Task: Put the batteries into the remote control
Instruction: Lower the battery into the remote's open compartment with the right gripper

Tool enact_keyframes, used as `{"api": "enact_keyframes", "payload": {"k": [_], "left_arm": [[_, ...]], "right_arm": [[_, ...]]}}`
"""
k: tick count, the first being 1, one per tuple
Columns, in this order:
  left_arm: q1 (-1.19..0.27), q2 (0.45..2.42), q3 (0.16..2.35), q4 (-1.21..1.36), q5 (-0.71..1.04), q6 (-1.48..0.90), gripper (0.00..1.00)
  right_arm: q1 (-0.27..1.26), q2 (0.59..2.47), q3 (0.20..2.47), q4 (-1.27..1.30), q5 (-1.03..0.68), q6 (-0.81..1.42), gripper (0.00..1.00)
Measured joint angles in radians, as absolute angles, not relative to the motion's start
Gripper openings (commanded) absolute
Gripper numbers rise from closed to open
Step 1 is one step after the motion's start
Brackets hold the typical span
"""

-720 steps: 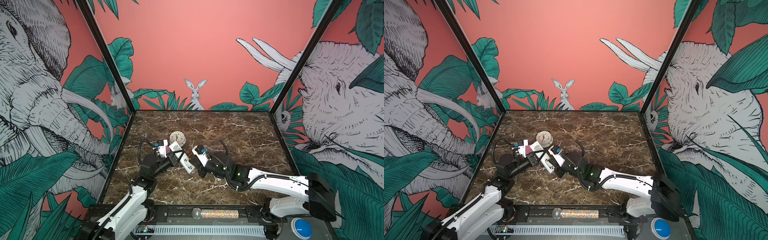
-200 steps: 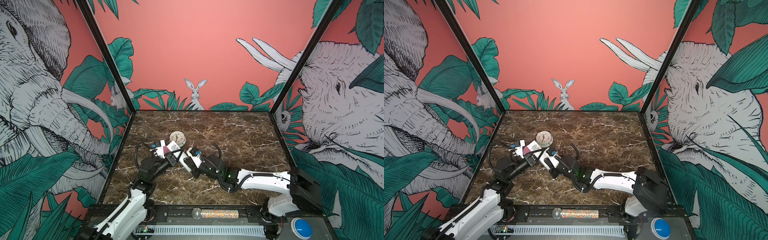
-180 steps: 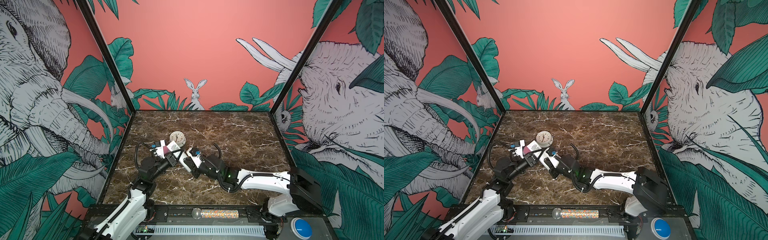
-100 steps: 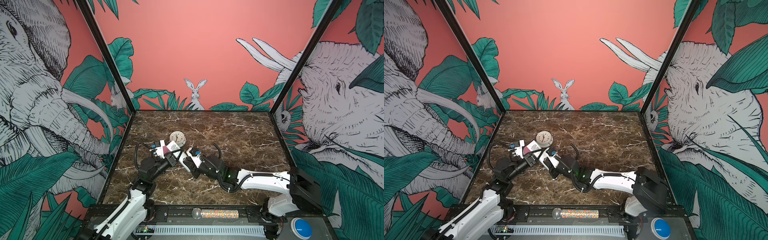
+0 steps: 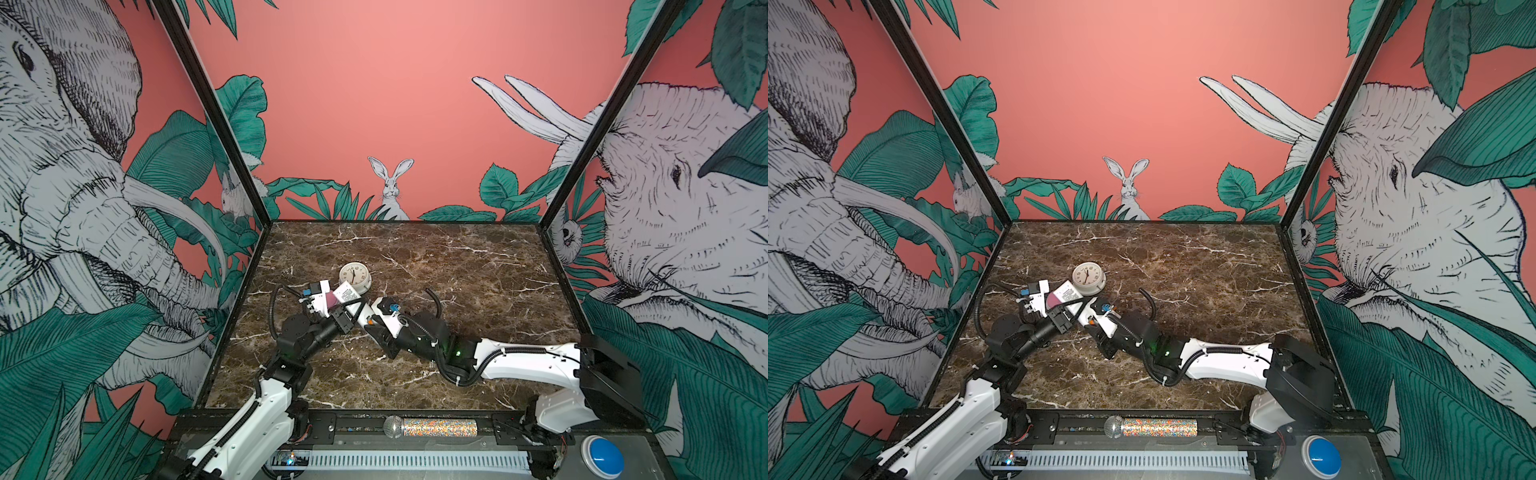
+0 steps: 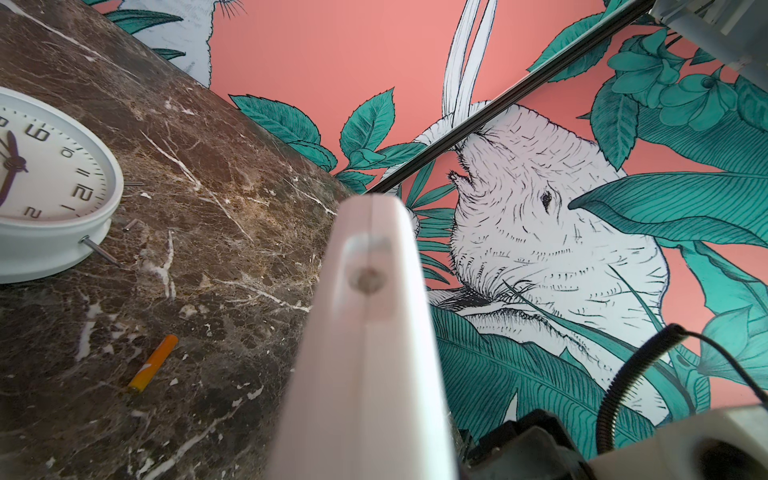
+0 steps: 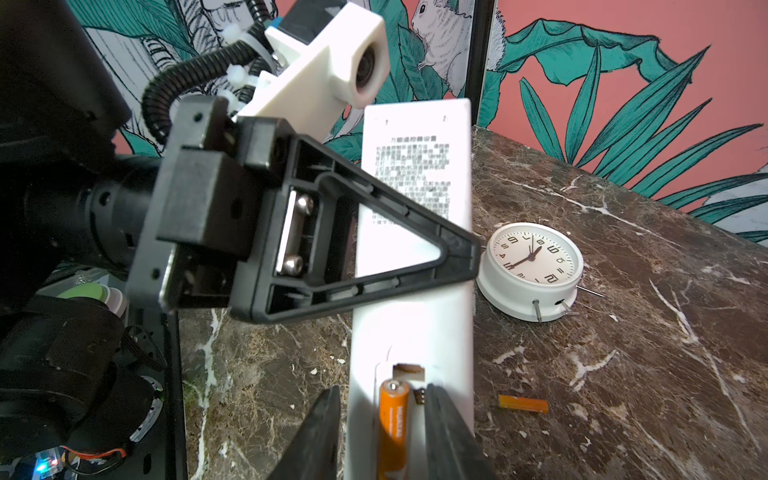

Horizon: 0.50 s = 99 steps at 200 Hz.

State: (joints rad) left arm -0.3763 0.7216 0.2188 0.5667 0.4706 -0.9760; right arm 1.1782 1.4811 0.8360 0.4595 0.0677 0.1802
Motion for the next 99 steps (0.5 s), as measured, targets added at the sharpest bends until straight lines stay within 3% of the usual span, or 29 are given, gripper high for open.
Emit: {"api": "enact_keyframes", "payload": {"k": [99], "left_arm": [[-0.376, 0.726, 0.218, 0.567, 0.489, -0.976, 0.00]], "right_arm": [[1.178, 1.457, 0.836, 0.427, 0.044, 0.171, 0.41]]}}
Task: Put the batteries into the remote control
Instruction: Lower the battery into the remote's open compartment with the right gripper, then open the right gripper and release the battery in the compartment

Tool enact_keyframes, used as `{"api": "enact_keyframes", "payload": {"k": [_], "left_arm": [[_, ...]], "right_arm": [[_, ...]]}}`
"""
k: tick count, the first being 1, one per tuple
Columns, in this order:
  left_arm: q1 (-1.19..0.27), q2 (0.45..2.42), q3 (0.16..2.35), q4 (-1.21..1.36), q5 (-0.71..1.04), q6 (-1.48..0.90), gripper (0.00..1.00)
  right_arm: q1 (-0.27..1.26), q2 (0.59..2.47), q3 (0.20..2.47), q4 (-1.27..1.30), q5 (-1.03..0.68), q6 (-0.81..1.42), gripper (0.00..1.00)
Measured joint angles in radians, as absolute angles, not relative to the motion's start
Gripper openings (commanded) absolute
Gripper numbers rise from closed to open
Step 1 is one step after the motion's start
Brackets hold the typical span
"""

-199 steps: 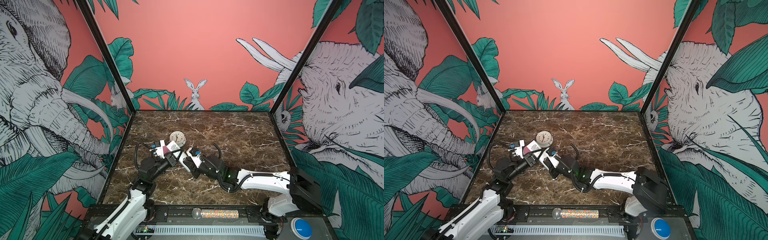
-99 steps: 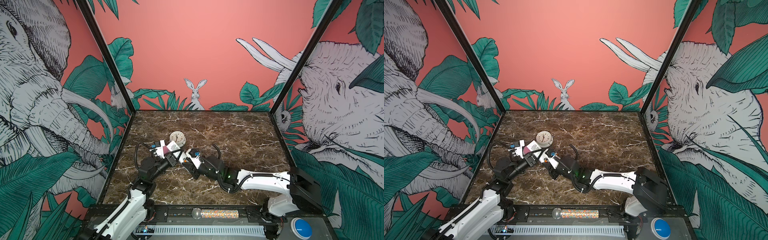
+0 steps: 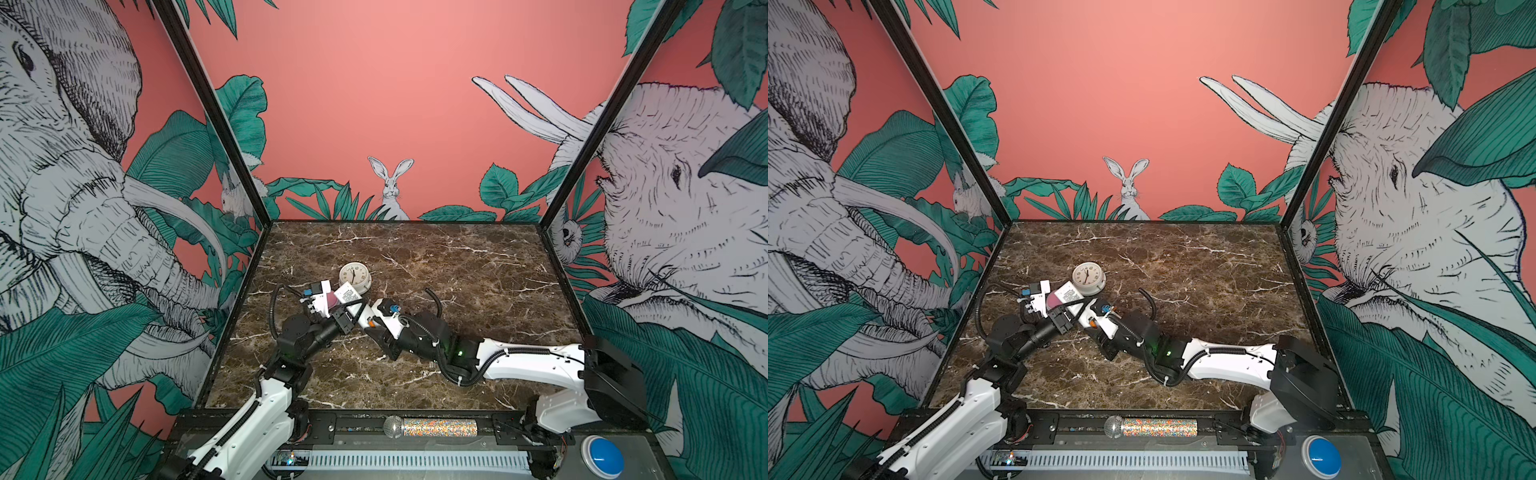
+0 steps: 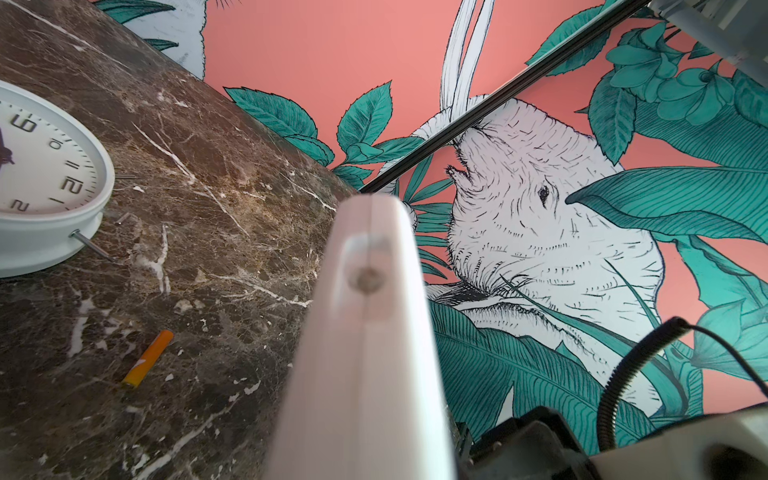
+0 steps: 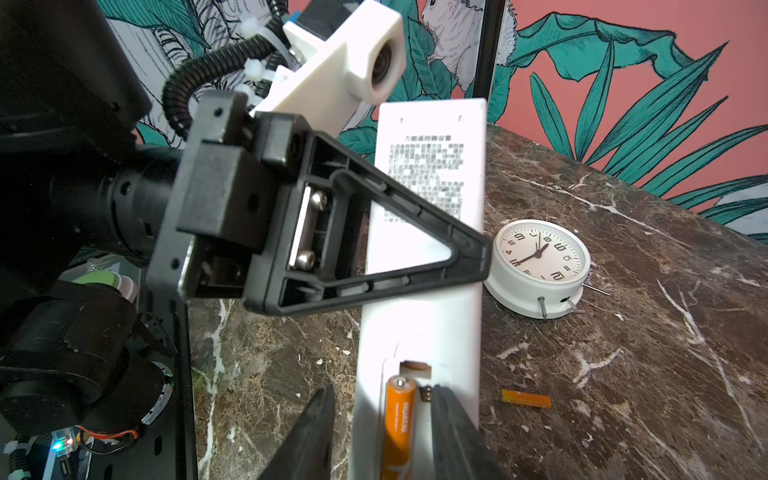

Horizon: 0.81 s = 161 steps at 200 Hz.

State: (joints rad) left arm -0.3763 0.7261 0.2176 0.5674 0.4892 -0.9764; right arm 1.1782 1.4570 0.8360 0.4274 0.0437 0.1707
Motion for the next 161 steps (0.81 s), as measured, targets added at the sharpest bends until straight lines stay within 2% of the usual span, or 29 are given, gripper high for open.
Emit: {"api": "enact_keyframes", "payload": {"k": [85, 161], "left_arm": [[-0.376, 0.733, 0.210, 0.568, 0.493, -0.976, 0.00], [-0.376, 0.730, 0.210, 0.553, 0.535, -0.957, 0.00]], "right_arm": [[1.178, 1.385, 0.840, 0.339, -0.004, 0.131, 0.42], [1.192, 1.325, 1.085, -0.163, -0.083, -0.167, 0.41]]}}
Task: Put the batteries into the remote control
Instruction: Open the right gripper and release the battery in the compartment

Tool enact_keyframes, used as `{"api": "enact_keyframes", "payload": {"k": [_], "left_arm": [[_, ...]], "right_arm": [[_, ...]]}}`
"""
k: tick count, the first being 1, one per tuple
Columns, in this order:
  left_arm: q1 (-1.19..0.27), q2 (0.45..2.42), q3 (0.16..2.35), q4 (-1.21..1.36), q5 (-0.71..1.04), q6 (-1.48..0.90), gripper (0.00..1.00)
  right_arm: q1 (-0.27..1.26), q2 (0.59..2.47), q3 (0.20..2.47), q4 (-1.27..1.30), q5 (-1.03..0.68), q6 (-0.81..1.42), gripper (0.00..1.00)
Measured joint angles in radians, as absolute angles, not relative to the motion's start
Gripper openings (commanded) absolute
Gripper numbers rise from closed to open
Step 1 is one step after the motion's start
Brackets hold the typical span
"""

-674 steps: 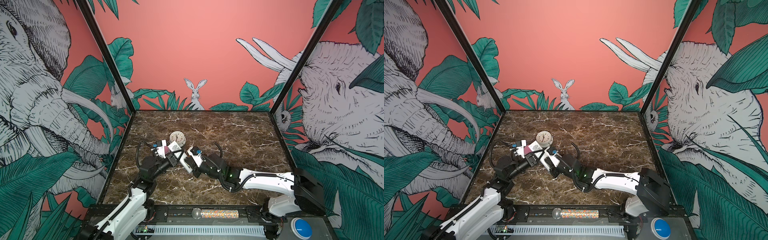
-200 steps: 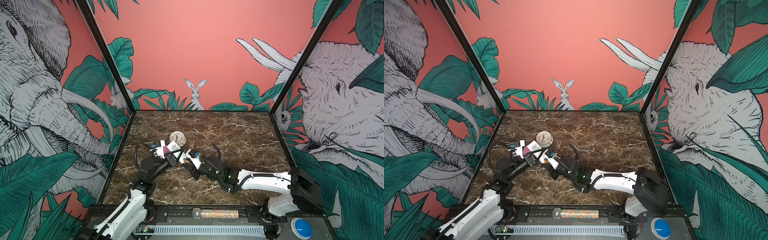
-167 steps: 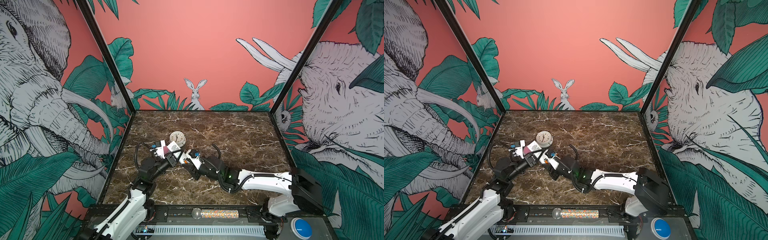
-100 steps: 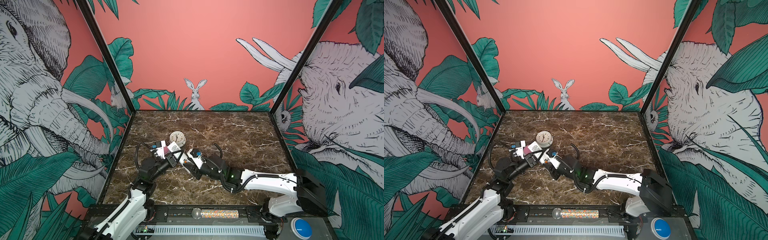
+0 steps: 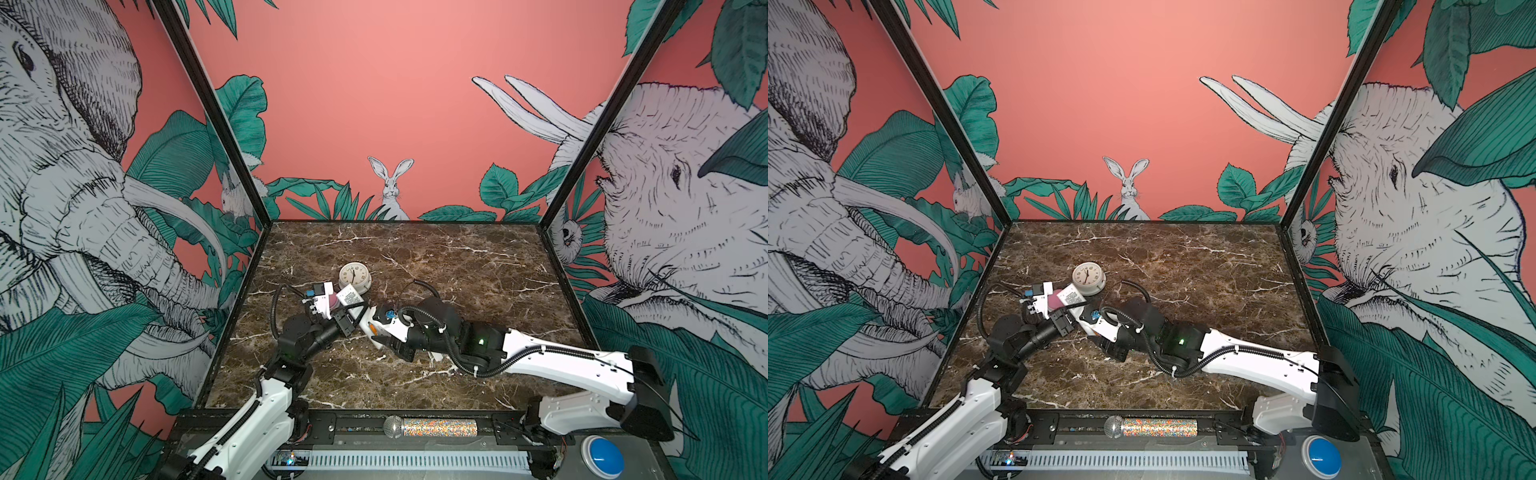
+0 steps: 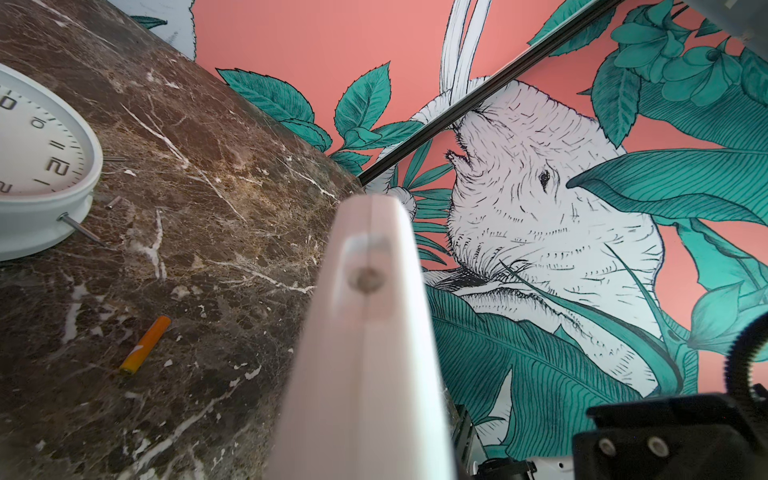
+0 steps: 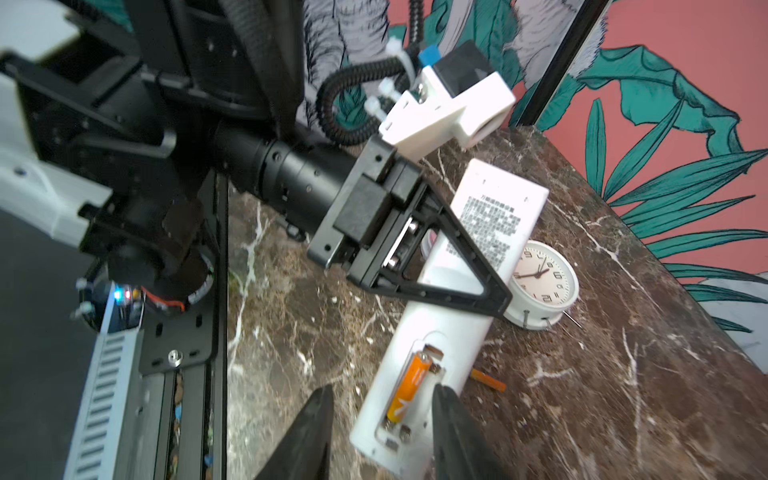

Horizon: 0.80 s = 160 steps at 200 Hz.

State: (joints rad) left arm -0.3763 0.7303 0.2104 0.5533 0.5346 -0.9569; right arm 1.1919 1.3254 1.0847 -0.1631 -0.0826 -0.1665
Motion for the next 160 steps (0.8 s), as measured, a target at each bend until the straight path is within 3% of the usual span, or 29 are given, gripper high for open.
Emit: {"api": "enact_keyframes", "payload": {"k": [61, 160], "left_arm": [[-0.377, 0.728, 0.214, 0.533, 0.593, -0.943, 0.00], [-0.377, 0.695, 0.244, 0.519, 0.673, -0.930, 0.00]], "right_arm": [[1.211, 1.324, 1.183, -0.442, -0.057, -0.396, 0.39], [1.219, 1.400, 1.283, -0.521, -0.019, -0.573, 0.36]]}}
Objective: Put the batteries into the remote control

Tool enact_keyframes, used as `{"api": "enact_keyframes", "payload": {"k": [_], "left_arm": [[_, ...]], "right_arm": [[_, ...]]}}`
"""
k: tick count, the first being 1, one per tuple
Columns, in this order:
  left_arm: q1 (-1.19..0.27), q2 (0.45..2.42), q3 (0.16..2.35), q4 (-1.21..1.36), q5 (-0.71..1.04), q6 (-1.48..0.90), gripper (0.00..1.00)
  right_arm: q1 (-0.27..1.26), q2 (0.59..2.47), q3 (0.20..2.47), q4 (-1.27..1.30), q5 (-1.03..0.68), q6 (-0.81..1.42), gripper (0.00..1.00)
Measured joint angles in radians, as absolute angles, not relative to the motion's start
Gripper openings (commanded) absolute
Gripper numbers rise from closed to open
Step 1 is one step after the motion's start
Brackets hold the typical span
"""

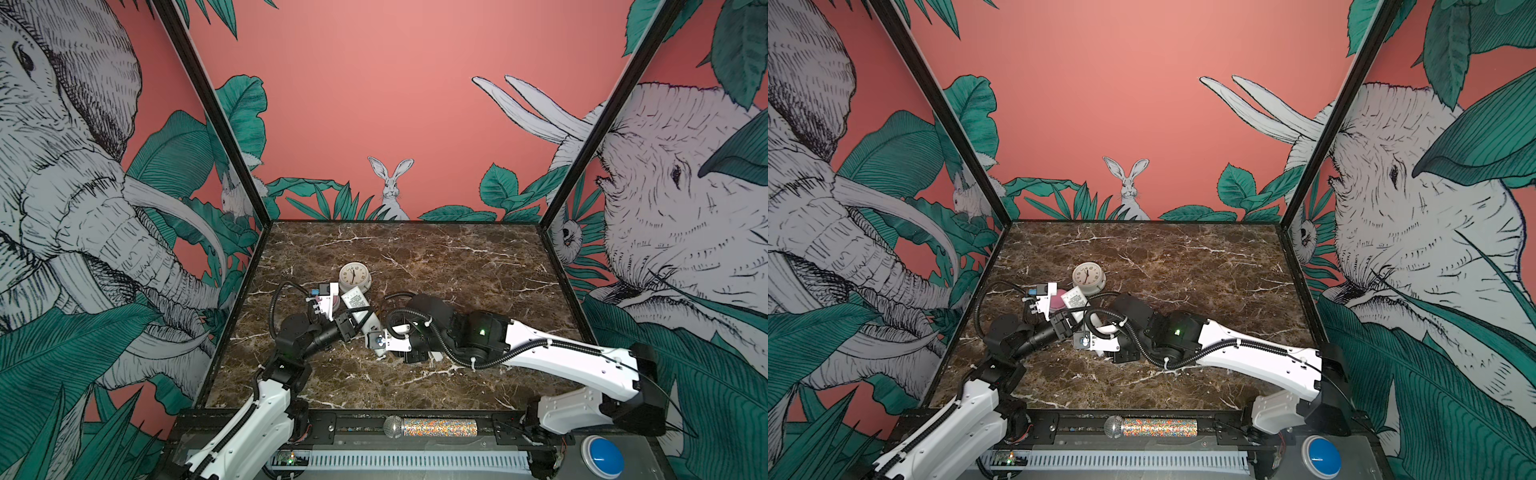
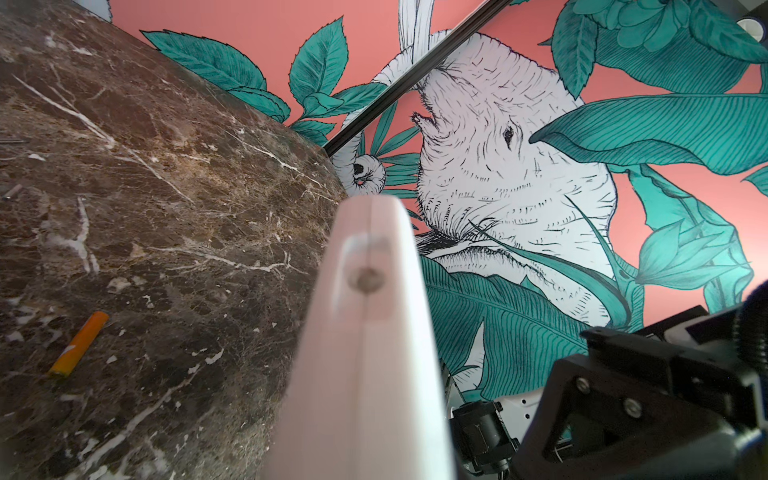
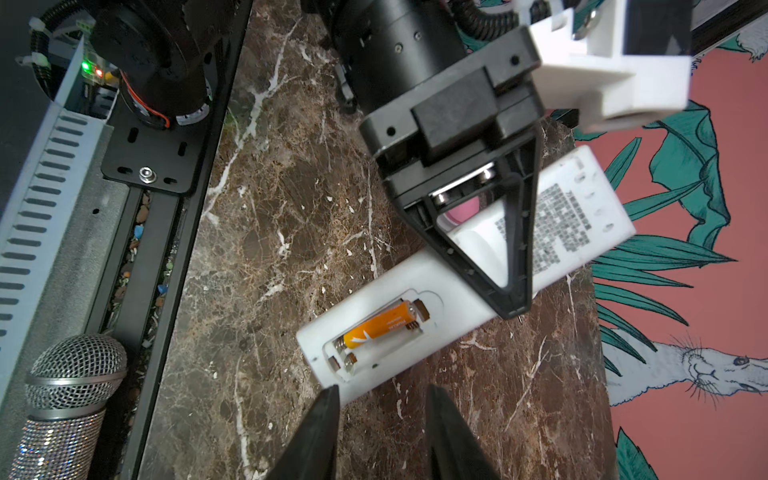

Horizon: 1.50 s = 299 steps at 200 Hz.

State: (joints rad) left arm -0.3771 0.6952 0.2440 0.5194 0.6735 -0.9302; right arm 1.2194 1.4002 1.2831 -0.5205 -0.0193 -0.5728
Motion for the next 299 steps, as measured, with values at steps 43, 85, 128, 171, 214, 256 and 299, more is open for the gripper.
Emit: {"api": "enact_keyframes", "payload": {"k": [43, 85, 128, 171, 214, 256, 299], "left_arm": [[-0.377, 0.685, 0.245, 0.518, 0.685, -0.924, 0.00], [-0.377, 0.686, 0.245, 0.508, 0.692, -0.923, 0.00], [-0.377, 0.688, 0.245, 0.506, 0.692, -0.923, 0.00], [-0.377, 0.688, 0.246, 0.503, 0.692, -0.923, 0.00], [-0.377, 0.688, 0.246, 0.503, 0.692, -0.924, 0.00], [-0.377, 0.688, 0.246, 0.503, 0.692, -0.924, 0.00], [-0.377, 0.688, 0.246, 0.503, 0.692, -0.924, 0.00]], "right_arm": [[1.232, 1.427, 1.286, -0.521, 0.017, -0.619, 0.36], [1.238, 1.438, 1.309, -0.518, 0.048, -0.655, 0.36], [1.240, 1.465, 1.343, -0.517, 0.068, -0.682, 0.34], [1.242, 1.485, 1.354, -0.535, 0.070, -0.694, 0.32], [1.243, 1.508, 1.366, -0.548, 0.072, -0.707, 0.29], [1.243, 1.533, 1.375, -0.554, 0.071, -0.710, 0.27], [1.244, 1.539, 1.375, -0.555, 0.072, -0.712, 0.24]]}}
